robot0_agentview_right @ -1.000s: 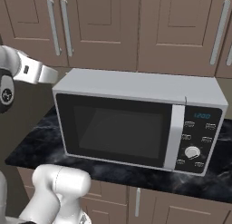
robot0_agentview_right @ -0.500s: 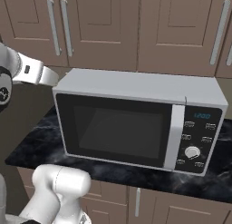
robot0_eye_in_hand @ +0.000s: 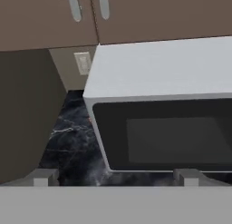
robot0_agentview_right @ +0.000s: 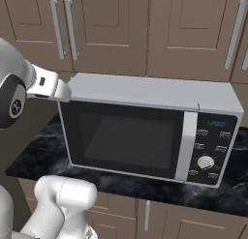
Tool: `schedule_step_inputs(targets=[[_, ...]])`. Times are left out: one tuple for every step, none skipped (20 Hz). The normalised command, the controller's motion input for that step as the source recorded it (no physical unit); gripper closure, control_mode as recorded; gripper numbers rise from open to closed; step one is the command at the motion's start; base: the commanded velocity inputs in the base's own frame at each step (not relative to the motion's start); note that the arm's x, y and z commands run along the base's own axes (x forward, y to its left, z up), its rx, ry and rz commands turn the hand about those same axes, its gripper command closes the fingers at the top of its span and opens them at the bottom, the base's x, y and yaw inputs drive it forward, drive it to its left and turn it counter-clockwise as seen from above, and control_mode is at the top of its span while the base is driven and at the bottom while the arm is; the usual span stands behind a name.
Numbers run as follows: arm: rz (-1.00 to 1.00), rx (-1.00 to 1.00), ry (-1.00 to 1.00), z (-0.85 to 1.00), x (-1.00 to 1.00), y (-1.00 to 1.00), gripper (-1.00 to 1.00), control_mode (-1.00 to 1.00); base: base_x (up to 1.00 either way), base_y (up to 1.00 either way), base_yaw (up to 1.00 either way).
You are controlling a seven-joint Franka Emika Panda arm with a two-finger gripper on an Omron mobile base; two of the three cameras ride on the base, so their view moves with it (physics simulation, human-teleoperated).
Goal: Close all open cabinet doors.
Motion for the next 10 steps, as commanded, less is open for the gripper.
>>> schedule_step_inputs(targets=[[0.00, -0.01, 0.11, -0.17, -0.59, -0.26, -1.00, -1.00, 0.00, 0.00, 0.00], [0.00, -0.02, 0.09, -0.21, -0.61, -0.23, -1.00, -1.00, 0.00, 0.00, 0.00], [-0.01, -0.02, 0.07, -0.21, -0.69, -0.22, -1.00, -1.00, 0.00, 0.00, 0.00], [-0.03, -0.02, 0.07, -0.21, -0.73, -0.19, -1.00, -1.00, 0.00, 0.00, 0.00], [-0.03, -0.02, 0.07, -0.18, -0.71, -0.19, -1.00, -1.00, 0.00, 0.00, 0.00], [-0.02, -0.02, 0.05, -0.13, -0.66, -0.19, -1.00, -1.00, 0.00, 0.00, 0.00], [-0.01, -0.02, 0.06, -0.05, -0.59, -0.17, -1.00, -1.00, 0.00, 0.00, 0.00], [0.00, -0.01, 0.08, 0.00, -0.55, -0.17, -1.00, -1.00, 0.00, 0.00, 0.00], [-0.01, 0.00, 0.11, 0.00, -0.55, -0.14, -1.00, -1.00, 0.00, 0.00, 0.00], [-0.03, 0.00, 0.17, 0.00, -0.58, -0.09, -1.00, -1.00, 0.00, 0.00, 0.00]])
